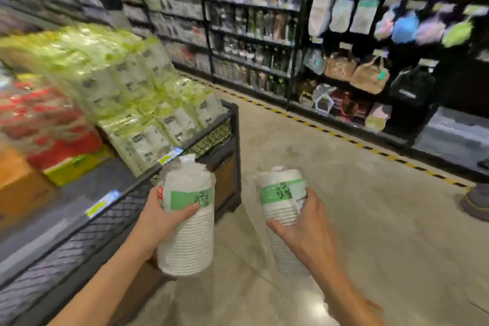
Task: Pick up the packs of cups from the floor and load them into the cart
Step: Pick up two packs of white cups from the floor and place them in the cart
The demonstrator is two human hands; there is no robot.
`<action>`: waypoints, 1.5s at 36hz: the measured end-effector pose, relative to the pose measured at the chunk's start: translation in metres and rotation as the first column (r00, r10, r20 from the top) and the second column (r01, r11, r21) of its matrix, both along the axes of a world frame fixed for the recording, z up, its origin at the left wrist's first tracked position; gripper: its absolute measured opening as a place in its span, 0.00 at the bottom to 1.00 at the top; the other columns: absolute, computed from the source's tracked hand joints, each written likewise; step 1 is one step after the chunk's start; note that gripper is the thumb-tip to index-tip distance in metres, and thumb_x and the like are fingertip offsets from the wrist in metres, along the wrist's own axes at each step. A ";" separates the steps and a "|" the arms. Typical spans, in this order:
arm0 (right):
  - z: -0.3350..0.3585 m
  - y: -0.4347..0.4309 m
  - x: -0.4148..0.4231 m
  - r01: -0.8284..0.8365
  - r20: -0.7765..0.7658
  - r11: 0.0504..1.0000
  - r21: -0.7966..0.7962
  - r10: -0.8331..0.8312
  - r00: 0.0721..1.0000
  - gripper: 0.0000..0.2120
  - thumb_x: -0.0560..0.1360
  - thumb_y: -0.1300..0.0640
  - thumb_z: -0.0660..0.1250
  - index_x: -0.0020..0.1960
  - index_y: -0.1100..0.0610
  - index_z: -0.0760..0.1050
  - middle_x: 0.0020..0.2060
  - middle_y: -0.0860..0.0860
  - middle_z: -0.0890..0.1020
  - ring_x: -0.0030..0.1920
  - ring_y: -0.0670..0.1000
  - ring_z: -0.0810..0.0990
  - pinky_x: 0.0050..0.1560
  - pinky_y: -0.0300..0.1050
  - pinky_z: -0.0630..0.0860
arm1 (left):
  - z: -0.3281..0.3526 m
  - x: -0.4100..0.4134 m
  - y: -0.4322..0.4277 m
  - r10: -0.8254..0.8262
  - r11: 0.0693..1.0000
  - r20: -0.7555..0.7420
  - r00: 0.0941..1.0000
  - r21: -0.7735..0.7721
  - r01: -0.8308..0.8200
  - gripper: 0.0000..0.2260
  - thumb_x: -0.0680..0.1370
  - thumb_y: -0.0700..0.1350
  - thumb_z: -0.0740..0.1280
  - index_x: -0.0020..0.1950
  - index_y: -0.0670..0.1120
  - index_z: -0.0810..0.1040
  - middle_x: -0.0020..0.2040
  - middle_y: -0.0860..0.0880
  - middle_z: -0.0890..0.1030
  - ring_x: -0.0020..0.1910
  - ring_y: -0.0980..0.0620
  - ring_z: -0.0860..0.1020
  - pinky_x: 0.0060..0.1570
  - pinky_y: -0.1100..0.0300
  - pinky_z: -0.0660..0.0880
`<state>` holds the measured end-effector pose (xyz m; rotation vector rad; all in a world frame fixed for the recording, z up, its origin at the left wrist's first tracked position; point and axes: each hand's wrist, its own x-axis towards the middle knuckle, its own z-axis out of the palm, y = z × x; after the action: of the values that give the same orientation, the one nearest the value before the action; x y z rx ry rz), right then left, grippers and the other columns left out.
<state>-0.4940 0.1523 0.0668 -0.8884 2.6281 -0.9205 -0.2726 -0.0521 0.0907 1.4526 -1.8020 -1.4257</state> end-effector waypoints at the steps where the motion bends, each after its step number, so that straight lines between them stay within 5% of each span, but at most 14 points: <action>1: 0.011 -0.010 0.013 -0.069 -0.018 0.997 -0.017 0.068 0.997 0.49 0.60 0.30 0.73 0.73 0.53 0.64 0.62 0.52 0.76 0.60 0.56 0.76 0.56 0.57 0.78 | 0.012 0.020 0.007 0.055 0.998 -0.025 0.998 -0.014 -0.055 0.35 0.64 0.50 0.83 0.65 0.51 0.68 0.51 0.59 0.78 0.46 0.62 0.78 0.40 0.66 0.73; 6: 0.058 -0.057 0.095 -0.358 -0.105 0.931 -0.068 0.350 0.931 0.51 0.62 0.36 0.78 0.77 0.56 0.62 0.67 0.55 0.74 0.66 0.58 0.75 0.60 0.53 0.76 | 0.043 0.140 0.039 0.322 0.946 -0.107 0.941 -0.001 -0.324 0.36 0.66 0.50 0.82 0.68 0.51 0.67 0.57 0.54 0.78 0.50 0.57 0.79 0.46 0.57 0.76; 13: 0.101 -0.098 0.266 -0.651 -0.114 0.754 -0.089 0.641 0.759 0.57 0.59 0.27 0.72 0.79 0.54 0.57 0.71 0.53 0.72 0.69 0.58 0.74 0.61 0.61 0.77 | 0.077 0.323 0.105 0.623 0.772 -0.206 0.755 0.001 -0.636 0.34 0.65 0.49 0.83 0.64 0.52 0.67 0.56 0.54 0.79 0.51 0.55 0.80 0.48 0.55 0.77; 22: 0.122 -0.125 0.507 -0.860 -0.160 0.487 -0.152 0.847 0.507 0.56 0.58 0.26 0.74 0.77 0.51 0.60 0.68 0.50 0.73 0.68 0.55 0.75 0.59 0.61 0.79 | 0.094 0.546 0.178 0.794 0.524 -0.352 0.496 -0.019 -0.852 0.30 0.67 0.43 0.81 0.64 0.52 0.70 0.54 0.56 0.80 0.50 0.58 0.79 0.43 0.62 0.74; 26: 0.120 -0.133 0.611 -0.914 -0.088 0.342 -0.216 0.926 0.367 0.57 0.56 0.24 0.74 0.77 0.49 0.61 0.68 0.49 0.74 0.66 0.54 0.76 0.59 0.61 0.79 | 0.091 0.637 0.211 0.843 0.401 -0.368 0.392 -0.053 -0.914 0.40 0.59 0.53 0.85 0.67 0.52 0.71 0.57 0.53 0.82 0.55 0.54 0.82 0.52 0.57 0.79; 29: 0.117 -0.134 0.681 -0.932 -0.049 0.246 -0.265 0.962 0.268 0.50 0.56 0.27 0.77 0.72 0.46 0.65 0.63 0.46 0.78 0.63 0.53 0.79 0.57 0.60 0.80 | 0.086 0.694 0.238 0.886 0.315 -0.341 0.315 -0.056 -0.947 0.36 0.60 0.51 0.85 0.63 0.51 0.72 0.55 0.53 0.83 0.54 0.51 0.83 0.53 0.53 0.80; 31: 0.116 -0.133 0.724 -0.941 -0.040 0.186 -0.282 0.978 0.205 0.50 0.56 0.27 0.78 0.71 0.45 0.65 0.63 0.47 0.78 0.62 0.53 0.80 0.57 0.60 0.80 | 0.084 0.726 0.251 0.915 0.243 -0.317 0.248 -0.055 -0.968 0.44 0.54 0.58 0.86 0.65 0.51 0.71 0.58 0.51 0.82 0.55 0.50 0.83 0.57 0.46 0.80; 36: 0.114 -0.136 0.815 -0.958 -0.057 0.012 -0.288 0.998 0.030 0.42 0.58 0.31 0.78 0.66 0.46 0.68 0.58 0.46 0.79 0.59 0.53 0.80 0.57 0.58 0.79 | 0.074 0.778 0.269 0.958 0.087 -0.270 0.100 -0.061 -0.994 0.37 0.64 0.48 0.83 0.67 0.51 0.67 0.57 0.54 0.78 0.52 0.58 0.79 0.48 0.60 0.77; 42: 0.103 -0.148 0.903 -0.942 -0.028 -0.189 -0.277 0.982 -0.189 0.44 0.57 0.31 0.77 0.68 0.45 0.67 0.59 0.45 0.78 0.59 0.51 0.80 0.57 0.58 0.79 | 0.050 0.825 0.281 0.963 -0.108 -0.248 -0.101 -0.013 -0.994 0.42 0.62 0.52 0.84 0.70 0.51 0.66 0.59 0.53 0.79 0.54 0.54 0.79 0.51 0.56 0.78; 46: 0.092 -0.158 0.954 -0.916 0.026 -0.305 -0.262 0.946 -0.323 0.46 0.56 0.31 0.78 0.68 0.42 0.65 0.60 0.43 0.78 0.60 0.50 0.80 0.59 0.58 0.79 | 0.046 0.839 0.285 0.938 -0.284 -0.209 -0.275 -0.010 -0.959 0.34 0.67 0.48 0.81 0.65 0.51 0.65 0.52 0.56 0.76 0.46 0.61 0.74 0.41 0.65 0.72; 50: 0.083 -0.162 0.998 -0.881 0.044 -0.425 -0.207 0.896 -0.442 0.46 0.56 0.29 0.77 0.68 0.42 0.64 0.61 0.44 0.78 0.61 0.51 0.80 0.58 0.58 0.79 | 0.040 0.854 0.298 0.884 -0.440 -0.169 -0.435 0.014 -0.898 0.32 0.63 0.49 0.83 0.59 0.47 0.69 0.50 0.55 0.78 0.48 0.55 0.78 0.55 0.54 0.77; 54: 0.076 -0.161 1.041 -0.826 -0.002 -0.544 -0.148 0.835 -0.550 0.53 0.57 0.28 0.76 0.74 0.47 0.62 0.65 0.48 0.76 0.64 0.54 0.78 0.61 0.59 0.78 | 0.029 0.864 0.318 0.812 -0.555 -0.182 -0.555 0.056 -0.830 0.38 0.60 0.52 0.85 0.65 0.48 0.73 0.56 0.48 0.83 0.51 0.50 0.83 0.42 0.58 0.80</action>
<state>0.5466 -0.0087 0.1423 -2.3336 0.3571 -0.2666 0.5915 0.2655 0.1198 1.7526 0.3124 -0.1064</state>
